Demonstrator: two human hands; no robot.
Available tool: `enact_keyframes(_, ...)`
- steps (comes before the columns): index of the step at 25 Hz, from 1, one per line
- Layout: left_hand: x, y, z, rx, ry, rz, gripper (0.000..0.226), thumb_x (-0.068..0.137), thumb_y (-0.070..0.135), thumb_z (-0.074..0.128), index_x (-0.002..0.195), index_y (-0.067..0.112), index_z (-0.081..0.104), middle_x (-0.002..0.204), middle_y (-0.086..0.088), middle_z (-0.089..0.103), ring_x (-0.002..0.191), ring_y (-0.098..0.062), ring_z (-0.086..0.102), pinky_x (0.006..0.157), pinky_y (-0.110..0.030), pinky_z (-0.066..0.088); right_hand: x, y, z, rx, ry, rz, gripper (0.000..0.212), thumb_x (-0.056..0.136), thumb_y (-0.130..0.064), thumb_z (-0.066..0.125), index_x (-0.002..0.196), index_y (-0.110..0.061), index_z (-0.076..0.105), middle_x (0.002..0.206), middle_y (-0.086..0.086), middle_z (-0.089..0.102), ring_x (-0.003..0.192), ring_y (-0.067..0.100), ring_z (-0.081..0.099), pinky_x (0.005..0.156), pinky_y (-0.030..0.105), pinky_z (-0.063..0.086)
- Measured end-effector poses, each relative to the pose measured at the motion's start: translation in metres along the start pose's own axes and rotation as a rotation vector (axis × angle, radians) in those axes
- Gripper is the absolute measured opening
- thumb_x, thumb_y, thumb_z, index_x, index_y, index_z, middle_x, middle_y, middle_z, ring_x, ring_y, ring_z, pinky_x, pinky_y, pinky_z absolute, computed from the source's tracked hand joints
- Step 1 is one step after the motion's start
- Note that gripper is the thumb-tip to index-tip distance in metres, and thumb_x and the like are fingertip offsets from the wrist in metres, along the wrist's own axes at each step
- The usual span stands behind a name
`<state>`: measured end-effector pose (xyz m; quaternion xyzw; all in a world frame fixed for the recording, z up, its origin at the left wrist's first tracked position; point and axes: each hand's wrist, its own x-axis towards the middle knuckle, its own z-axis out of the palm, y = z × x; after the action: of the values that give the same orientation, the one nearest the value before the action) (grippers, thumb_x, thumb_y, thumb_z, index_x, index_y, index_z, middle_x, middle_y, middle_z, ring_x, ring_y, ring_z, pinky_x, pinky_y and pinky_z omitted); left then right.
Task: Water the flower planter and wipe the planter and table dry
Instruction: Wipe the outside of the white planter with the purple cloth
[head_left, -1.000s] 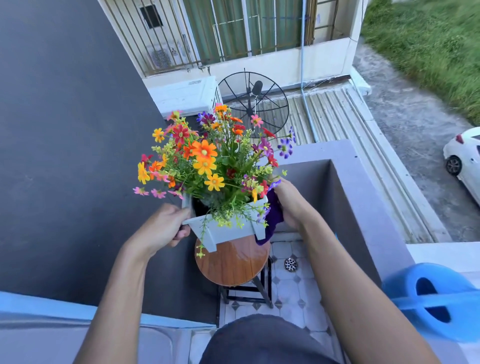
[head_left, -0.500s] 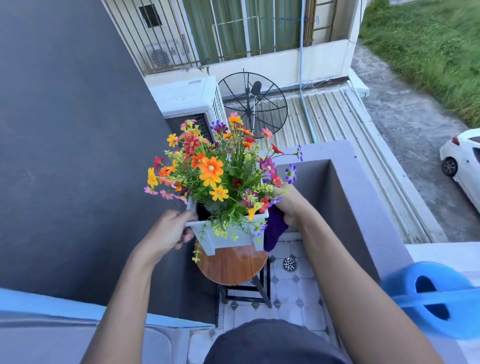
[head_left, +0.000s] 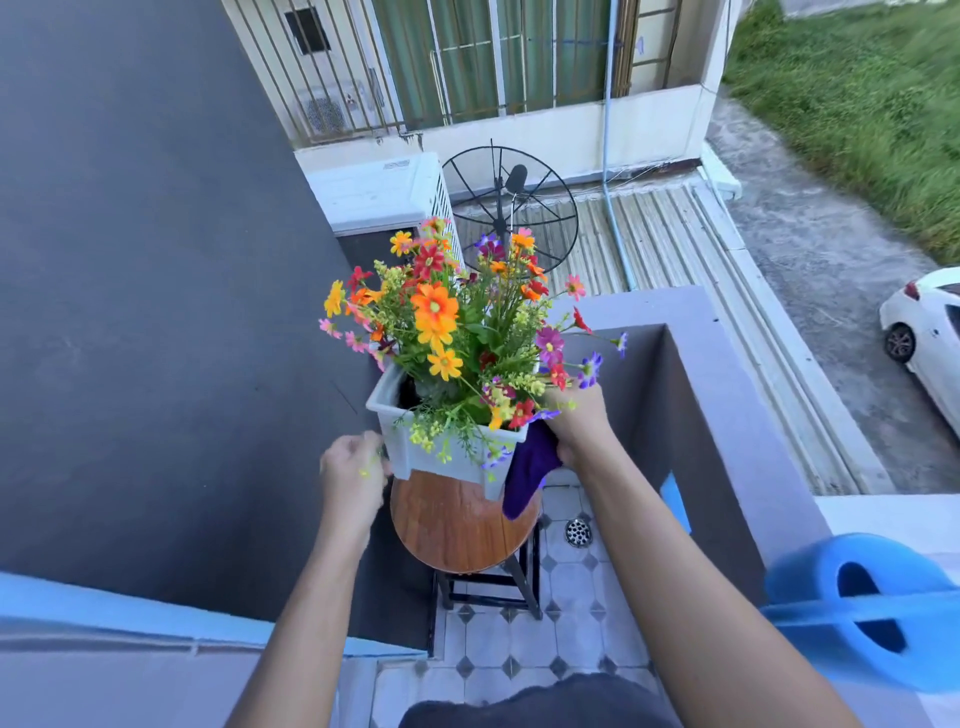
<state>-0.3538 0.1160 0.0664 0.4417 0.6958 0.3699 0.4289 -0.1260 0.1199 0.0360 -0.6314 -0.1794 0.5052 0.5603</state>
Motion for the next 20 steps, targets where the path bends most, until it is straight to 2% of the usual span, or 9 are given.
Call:
enact_keyframes(2, -0.016, -0.003, 0.01, 0.113, -0.104, -0.027, 0.027, 0.081, 0.034, 0.053, 0.063, 0.014, 0.052, 0.046, 0.003, 0.045, 0.045, -0.019, 0.036, 0.047, -0.027, 0.026, -0.002, -0.004, 0.003, -0.023, 0.016, -0.01, 0.032, 0.053, -0.019, 0.058, 0.041, -0.02, 0.028, 0.065, 0.003, 0.023, 0.082, 0.029, 0.024, 0.064, 0.047, 0.02)
enact_keyframes(4, -0.034, 0.002, 0.026, 0.099, -0.246, -0.077, 0.032, 0.089, 0.029, 0.051, 0.062, 0.013, 0.05, 0.048, -0.003, 0.046, 0.039, -0.015, 0.038, 0.041, -0.022, 0.026, -0.006, -0.006, 0.008, -0.009, 0.011, -0.019, 0.039, 0.051, -0.024, 0.064, 0.041, -0.022, 0.026, 0.066, 0.003, 0.023, 0.084, 0.03, 0.024, 0.066, 0.047, 0.02)
enact_keyframes(6, -0.047, 0.011, 0.04, 0.042, -0.323, -0.123, 0.038, 0.086, 0.042, 0.047, 0.062, 0.013, 0.05, 0.05, -0.006, 0.049, 0.032, -0.011, 0.037, 0.037, -0.019, 0.025, -0.009, -0.003, 0.012, -0.028, 0.003, -0.044, 0.045, 0.049, -0.038, 0.067, 0.041, -0.021, 0.026, 0.062, 0.001, 0.023, 0.081, 0.029, 0.023, 0.062, 0.043, 0.022)
enact_keyframes(8, -0.05, 0.018, 0.045, 0.038, -0.327, -0.136, 0.042, 0.07, 0.056, 0.045, 0.056, 0.017, 0.049, 0.051, -0.008, 0.055, 0.033, -0.014, 0.038, 0.04, -0.022, 0.025, -0.013, 0.0, 0.014, -0.052, 0.001, -0.047, 0.05, 0.051, -0.042, 0.067, 0.04, -0.02, 0.024, 0.056, -0.004, 0.021, 0.079, 0.028, 0.021, 0.058, 0.038, 0.02)
enact_keyframes(9, -0.051, 0.019, 0.046, 0.027, -0.315, -0.142, 0.04, 0.071, 0.056, 0.044, 0.054, 0.02, 0.048, 0.053, -0.01, 0.057, 0.034, -0.014, 0.038, 0.041, -0.023, 0.025, -0.013, 0.003, 0.015, -0.061, 0.011, -0.037, 0.052, 0.054, -0.039, 0.069, 0.039, -0.02, 0.022, 0.054, -0.005, 0.019, 0.077, 0.027, 0.02, 0.058, 0.035, 0.017)
enact_keyframes(12, -0.051, 0.02, 0.045, 0.009, -0.259, -0.184, 0.032, 0.087, 0.044, 0.045, 0.066, 0.02, 0.05, 0.055, -0.011, 0.058, 0.032, -0.012, 0.036, 0.039, -0.02, 0.024, -0.019, 0.007, 0.017, -0.073, 0.031, -0.031, 0.051, 0.059, -0.034, 0.068, 0.043, -0.023, 0.021, 0.049, -0.009, 0.016, 0.067, 0.019, 0.016, 0.056, 0.032, 0.015)
enact_keyframes(14, -0.052, 0.02, 0.046, 0.055, -0.232, -0.217, 0.035, 0.09, 0.047, 0.047, 0.075, 0.015, 0.048, 0.051, -0.007, 0.058, 0.03, -0.011, 0.036, 0.039, -0.019, 0.023, -0.024, 0.01, 0.019, -0.094, 0.042, -0.041, 0.047, 0.059, -0.035, 0.068, 0.051, -0.026, 0.022, 0.051, -0.008, 0.019, 0.064, 0.019, 0.018, 0.055, 0.03, 0.017)
enact_keyframes(18, -0.051, 0.023, 0.05, 0.127, -0.222, -0.263, 0.032, 0.095, 0.031, 0.04, 0.069, 0.013, 0.048, 0.041, -0.001, 0.059, 0.034, -0.011, 0.034, 0.038, -0.018, 0.019, -0.028, 0.014, 0.017, -0.139, 0.04, -0.078, 0.038, 0.059, -0.032, 0.063, 0.056, -0.024, 0.026, 0.056, -0.003, 0.026, 0.065, 0.019, 0.022, 0.056, 0.031, 0.021)
enact_keyframes(20, -0.05, 0.025, 0.05, 0.139, -0.218, -0.266, 0.032, 0.096, 0.024, 0.038, 0.067, 0.013, 0.048, 0.045, -0.002, 0.058, 0.038, -0.012, 0.032, 0.039, -0.017, 0.018, -0.028, 0.018, 0.019, -0.125, 0.004, -0.083, 0.034, 0.062, -0.028, 0.065, 0.057, -0.022, 0.032, 0.056, -0.003, 0.033, 0.064, 0.018, 0.029, 0.057, 0.032, 0.026)
